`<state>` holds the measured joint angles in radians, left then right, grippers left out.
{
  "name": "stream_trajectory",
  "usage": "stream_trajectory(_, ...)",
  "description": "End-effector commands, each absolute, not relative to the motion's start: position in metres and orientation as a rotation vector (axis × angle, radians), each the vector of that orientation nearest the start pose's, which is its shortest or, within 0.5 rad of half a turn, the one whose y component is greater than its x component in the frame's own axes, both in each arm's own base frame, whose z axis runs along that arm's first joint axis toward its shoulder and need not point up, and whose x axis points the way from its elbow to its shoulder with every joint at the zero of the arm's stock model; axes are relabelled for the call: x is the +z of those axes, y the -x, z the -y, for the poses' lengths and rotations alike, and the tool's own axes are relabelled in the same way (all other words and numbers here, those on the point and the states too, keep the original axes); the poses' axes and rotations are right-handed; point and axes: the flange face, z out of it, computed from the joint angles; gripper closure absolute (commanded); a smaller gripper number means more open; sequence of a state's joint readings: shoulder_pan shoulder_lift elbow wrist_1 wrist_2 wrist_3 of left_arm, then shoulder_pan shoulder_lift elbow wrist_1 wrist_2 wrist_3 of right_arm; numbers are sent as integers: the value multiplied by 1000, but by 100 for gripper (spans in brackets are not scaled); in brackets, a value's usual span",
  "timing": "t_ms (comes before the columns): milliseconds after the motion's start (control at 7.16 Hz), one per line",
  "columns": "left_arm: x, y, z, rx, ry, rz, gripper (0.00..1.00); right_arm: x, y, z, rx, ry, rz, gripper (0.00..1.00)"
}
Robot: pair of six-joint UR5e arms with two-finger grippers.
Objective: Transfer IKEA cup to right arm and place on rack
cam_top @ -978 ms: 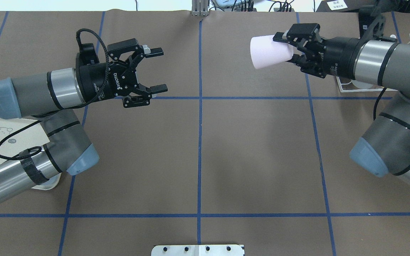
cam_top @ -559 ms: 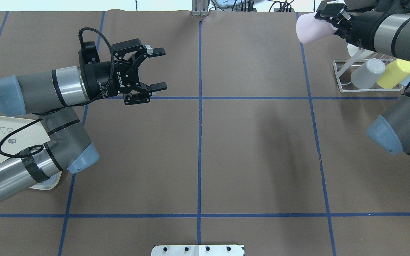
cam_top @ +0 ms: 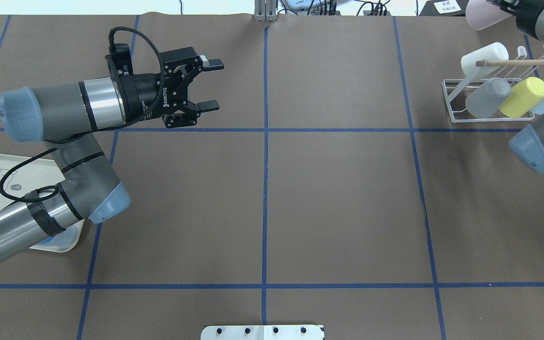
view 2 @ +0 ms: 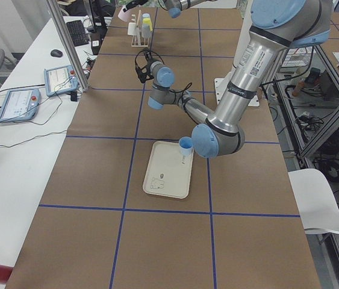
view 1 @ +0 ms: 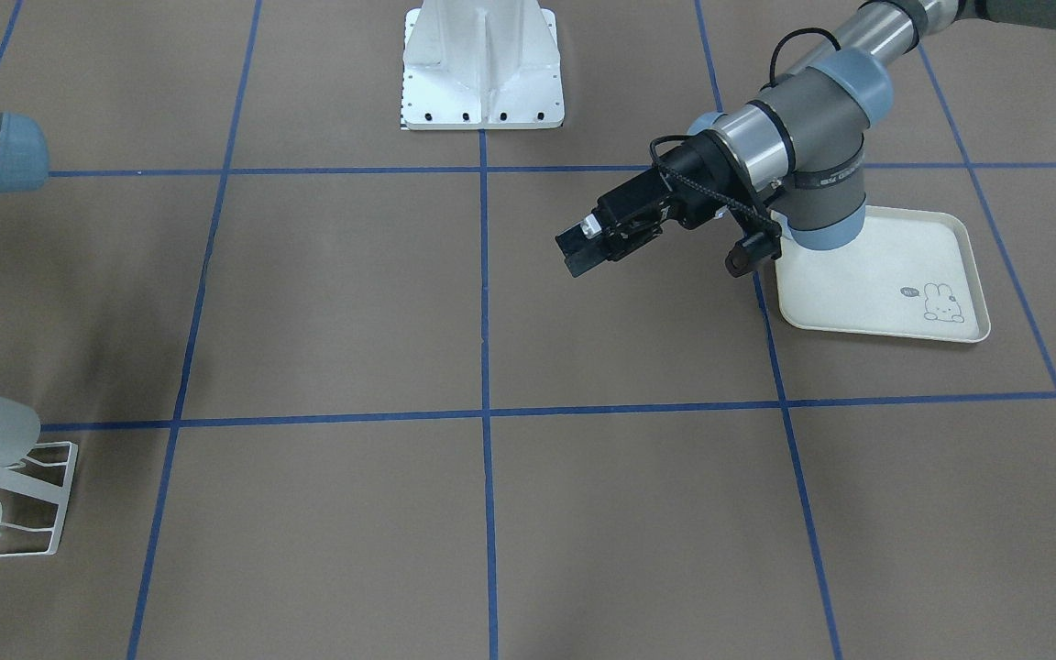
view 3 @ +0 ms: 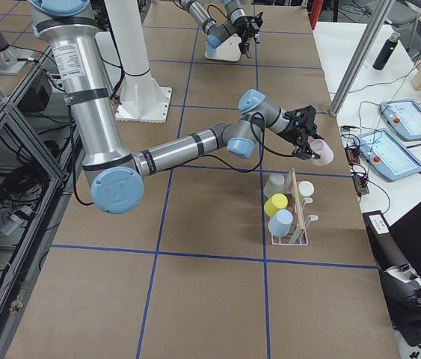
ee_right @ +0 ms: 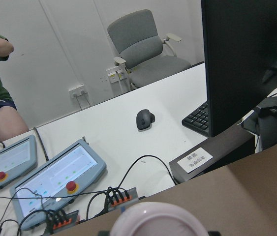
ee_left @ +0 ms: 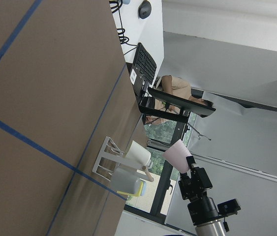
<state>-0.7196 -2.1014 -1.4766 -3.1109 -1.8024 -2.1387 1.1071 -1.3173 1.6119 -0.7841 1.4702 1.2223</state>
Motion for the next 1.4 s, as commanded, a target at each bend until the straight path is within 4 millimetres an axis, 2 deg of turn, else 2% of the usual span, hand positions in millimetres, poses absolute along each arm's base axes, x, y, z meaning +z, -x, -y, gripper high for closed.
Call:
stream_trajectory(0,237,-398,504,-591,-100,-1918,1,477,108,637,755,-771,638,82)
stream_trajectory(279,231,-404,507,-603,-92,-1892,1,493,109,638,748,-736,625,82)
stream_trajectory(419,228,-405,507,-604,-93,-1893,1,490,113,637,724,-702,663,84)
stream_trajectory(698,227,-405,508,-605,-93,-1895,1,493,109,635,704,-650,695,85)
stream_trajectory(978,228,-408,507,-606,-89,-1891,1,494,93,638,710,-624,693,85)
stream_trajectory(1257,229,-410,506,-605,-87,-1891,1,503,87,635,690,-608,688,84)
